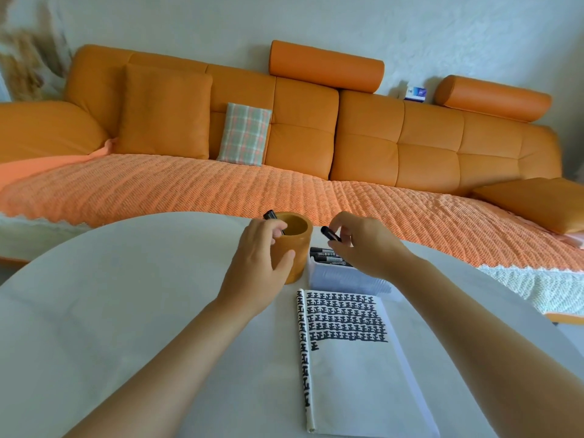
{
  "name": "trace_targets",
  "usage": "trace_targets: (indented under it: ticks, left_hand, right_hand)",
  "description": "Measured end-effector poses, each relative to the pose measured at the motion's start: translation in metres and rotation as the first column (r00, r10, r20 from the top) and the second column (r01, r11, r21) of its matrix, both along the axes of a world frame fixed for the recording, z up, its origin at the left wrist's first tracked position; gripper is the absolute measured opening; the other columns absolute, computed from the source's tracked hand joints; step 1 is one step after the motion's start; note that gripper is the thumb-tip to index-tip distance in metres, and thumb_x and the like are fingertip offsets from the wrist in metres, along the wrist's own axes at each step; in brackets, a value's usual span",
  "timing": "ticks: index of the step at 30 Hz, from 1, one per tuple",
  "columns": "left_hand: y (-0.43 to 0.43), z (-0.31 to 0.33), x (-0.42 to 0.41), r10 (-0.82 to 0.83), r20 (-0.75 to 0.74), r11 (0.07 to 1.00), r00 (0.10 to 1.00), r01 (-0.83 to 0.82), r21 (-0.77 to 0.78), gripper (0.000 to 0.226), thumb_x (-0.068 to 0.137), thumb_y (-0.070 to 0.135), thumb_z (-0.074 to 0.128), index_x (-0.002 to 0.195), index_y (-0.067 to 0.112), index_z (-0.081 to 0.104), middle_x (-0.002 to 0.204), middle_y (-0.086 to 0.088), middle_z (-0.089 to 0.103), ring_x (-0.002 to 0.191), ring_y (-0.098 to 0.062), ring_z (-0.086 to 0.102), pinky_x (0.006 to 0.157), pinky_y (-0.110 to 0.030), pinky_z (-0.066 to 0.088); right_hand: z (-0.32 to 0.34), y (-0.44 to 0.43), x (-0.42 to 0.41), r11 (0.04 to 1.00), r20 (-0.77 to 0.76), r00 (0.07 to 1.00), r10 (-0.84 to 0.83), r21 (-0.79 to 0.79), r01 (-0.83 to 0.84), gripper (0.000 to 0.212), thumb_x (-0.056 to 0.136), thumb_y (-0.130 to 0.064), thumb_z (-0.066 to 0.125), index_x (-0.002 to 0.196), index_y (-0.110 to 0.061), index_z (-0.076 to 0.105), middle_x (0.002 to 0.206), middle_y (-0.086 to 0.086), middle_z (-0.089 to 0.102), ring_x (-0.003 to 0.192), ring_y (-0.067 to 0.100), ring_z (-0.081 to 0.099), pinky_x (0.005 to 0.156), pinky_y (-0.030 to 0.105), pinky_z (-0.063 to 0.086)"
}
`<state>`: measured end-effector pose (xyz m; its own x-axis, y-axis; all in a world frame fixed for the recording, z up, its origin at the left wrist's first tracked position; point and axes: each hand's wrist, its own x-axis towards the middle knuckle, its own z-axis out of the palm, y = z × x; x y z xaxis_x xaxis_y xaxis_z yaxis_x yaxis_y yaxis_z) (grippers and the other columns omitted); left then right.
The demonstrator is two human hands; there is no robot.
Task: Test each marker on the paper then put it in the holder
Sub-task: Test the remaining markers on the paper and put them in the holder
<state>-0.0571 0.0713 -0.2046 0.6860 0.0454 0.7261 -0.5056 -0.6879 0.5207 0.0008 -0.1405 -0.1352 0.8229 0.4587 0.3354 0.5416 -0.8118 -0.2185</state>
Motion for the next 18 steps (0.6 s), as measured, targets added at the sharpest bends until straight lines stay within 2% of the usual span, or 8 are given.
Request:
trace_targets:
  ticks: [3, 7, 10, 13, 16, 18]
  left_hand:
    - [-0.007, -0.004, -0.010, -0.075, -0.018, 0.995, 0.997, 0.076, 0.063, 0.036, 0.087, 0.017, 0.066, 0.120, 0.018, 0.052, 0.113, 0.007, 0.049, 0.103, -0.009, 0.049, 0.078, -0.027, 0.051]
    - [-0.015, -0.006, -0.022, -0.147, -0.038, 0.979, 0.988, 0.151, 0.140, 0.039, 0.090, 0.021, 0.065, 0.126, 0.019, 0.050, 0.130, 0.003, 0.047, 0.116, -0.009, 0.048, 0.079, -0.028, 0.055]
    - [-0.020, -0.004, -0.028, -0.140, -0.013, 0.959, 0.990, 0.139, 0.247, 0.039, 0.091, 0.023, 0.063, 0.128, 0.017, 0.051, 0.131, 0.001, 0.047, 0.121, -0.013, 0.047, 0.089, -0.025, 0.050]
    - [-0.023, -0.004, -0.032, -0.122, 0.006, 0.923, 0.993, 0.111, 0.369, 0.038, 0.089, 0.021, 0.066, 0.125, 0.016, 0.057, 0.124, 0.002, 0.053, 0.115, -0.013, 0.050, 0.093, -0.022, 0.045]
    - [-0.025, -0.007, -0.035, -0.105, -0.022, 0.899, 0.994, 0.104, 0.425, 0.023, 0.089, 0.021, 0.067, 0.112, 0.019, 0.066, 0.103, 0.006, 0.060, 0.094, -0.012, 0.056, 0.076, -0.030, 0.053]
    - [-0.026, -0.009, -0.038, -0.113, -0.069, 0.903, 0.991, 0.132, 0.408, 0.017, 0.090, 0.020, 0.066, 0.107, 0.019, 0.068, 0.096, 0.007, 0.058, 0.089, -0.011, 0.056, 0.067, -0.033, 0.054]
  right_hand:
    - [-0.003, -0.012, -0.027, 0.993, 0.209, 0.973, 0.095, 0.052, -0.108, 0.016, 0.084, -0.013, 0.065, 0.094, -0.020, 0.054, 0.072, -0.009, 0.058, 0.054, -0.002, 0.045, 0.049, 0.024, 0.038]
    - [-0.011, -0.021, -0.062, 0.971, 0.231, 0.968, 0.099, 0.189, -0.145, 0.016, 0.081, -0.009, 0.066, 0.087, -0.018, 0.054, 0.065, -0.016, 0.048, 0.056, 0.004, 0.048, 0.051, 0.019, 0.037]
    - [-0.023, -0.028, -0.080, 0.932, 0.166, 0.982, 0.085, 0.336, -0.138, 0.015, 0.082, -0.006, 0.067, 0.088, -0.017, 0.058, 0.065, -0.010, 0.057, 0.057, 0.012, 0.055, 0.053, 0.020, 0.043]
    - [-0.040, -0.035, -0.089, 0.884, 0.025, 0.995, 0.097, 0.457, -0.097, 0.014, 0.086, -0.003, 0.065, 0.089, -0.017, 0.062, 0.070, -0.013, 0.061, 0.060, 0.005, 0.056, 0.058, 0.010, 0.039]
    - [-0.054, -0.041, -0.092, 0.845, -0.139, 0.989, 0.050, 0.533, 0.032, 0.016, 0.090, -0.009, 0.065, 0.096, -0.024, 0.066, 0.075, -0.019, 0.062, 0.066, -0.002, 0.058, 0.062, 0.009, 0.038]
    - [-0.060, -0.045, -0.091, 0.878, -0.196, 0.980, 0.023, 0.473, 0.074, 0.021, 0.093, -0.016, 0.063, 0.110, -0.028, 0.066, 0.086, -0.019, 0.064, 0.074, -0.004, 0.059, 0.067, 0.009, 0.040]
